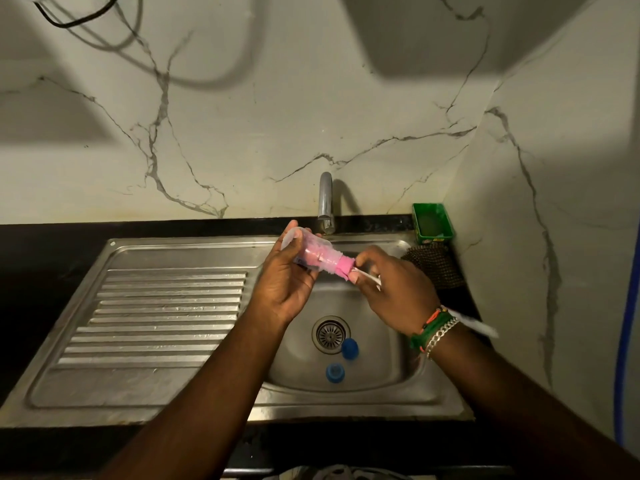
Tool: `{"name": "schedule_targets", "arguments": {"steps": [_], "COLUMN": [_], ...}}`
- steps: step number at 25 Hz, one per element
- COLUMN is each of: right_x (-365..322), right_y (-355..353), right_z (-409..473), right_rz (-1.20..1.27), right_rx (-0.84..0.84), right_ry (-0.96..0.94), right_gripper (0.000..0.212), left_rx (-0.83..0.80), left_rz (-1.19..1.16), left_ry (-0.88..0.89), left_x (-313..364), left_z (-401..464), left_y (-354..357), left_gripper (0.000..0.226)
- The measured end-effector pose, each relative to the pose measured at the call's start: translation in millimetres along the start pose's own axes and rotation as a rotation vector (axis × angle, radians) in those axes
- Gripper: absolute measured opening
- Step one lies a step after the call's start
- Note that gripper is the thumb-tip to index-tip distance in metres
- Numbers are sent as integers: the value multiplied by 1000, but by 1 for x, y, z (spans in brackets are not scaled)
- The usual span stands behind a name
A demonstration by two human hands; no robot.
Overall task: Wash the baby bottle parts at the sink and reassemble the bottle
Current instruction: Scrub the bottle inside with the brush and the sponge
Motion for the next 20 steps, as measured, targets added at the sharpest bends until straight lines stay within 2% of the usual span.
{"name": "schedule_targets", "arguments": {"steps": [1,2,3,4,5,6,7,8,10,12,13,14,16,17,18,19,20], "right_x": [-4,-2,6,9,10,8,5,1,-9,-15,-13,-8,6,5,4,3,5], "right_y": [-1,0,7,18,24,23,18,11,-4,-7,-3,3,23,27,26,22,12], "right_z": [-1,0,1,-2,-6,-7,-5,-3,-5,-7,-5,-1,0,-6,-8,-6,-4], "right_rz": [-59,72,353,646,791,781,644,431,14,-147,-98,66,657,782,778,628,333], "right_rx": [81,49,-63,-247,-369,-376,-293,-139,138,239,214,102,-255,-389,-424,-350,-180], "right_ry": [-60,11,176,404,555,550,425,245,-48,-170,-143,-16,483,639,629,474,241], "right_gripper": [12,19,29,37,42,44,44,44,40,41,43,49,61,63,62,55,46], "left_rx": [5,-11,-31,-46,-65,-82,-88,-91,-105,-104,-108,-131,-199,-230,-239,-211,-158], "left_rz": [-12,-36,-57,-70,-75,-70,-60,-40,-5,11,19,25,42,49,46,26,11], "left_ry": [6,10,10,1,-11,-15,-5,7,28,25,19,15,20,22,17,7,3], "left_x": [1,4,8,11,13,12,12,12,11,8,5,1,-1,0,1,2,3], "left_z": [1,2,2,2,1,-1,-3,-5,-5,-3,-4,-5,-7,-8,-8,-5,-3], "left_y": [-1,-2,-1,-2,-1,2,4,6,9,10,11,11,12,13,13,11,8], "left_gripper": [39,46,56,63,61,49,33,16,12,12,12,13,16,23,32,42,48]}}
Point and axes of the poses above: each hand's wrist, its own z-axis towards the middle knuckle, its own y-axis out of the palm, x = y × z, the point moved 5 cm from there along z, towards the middle knuckle, and after that the axes turned 6 degrees about x, right-handed, at the moved point
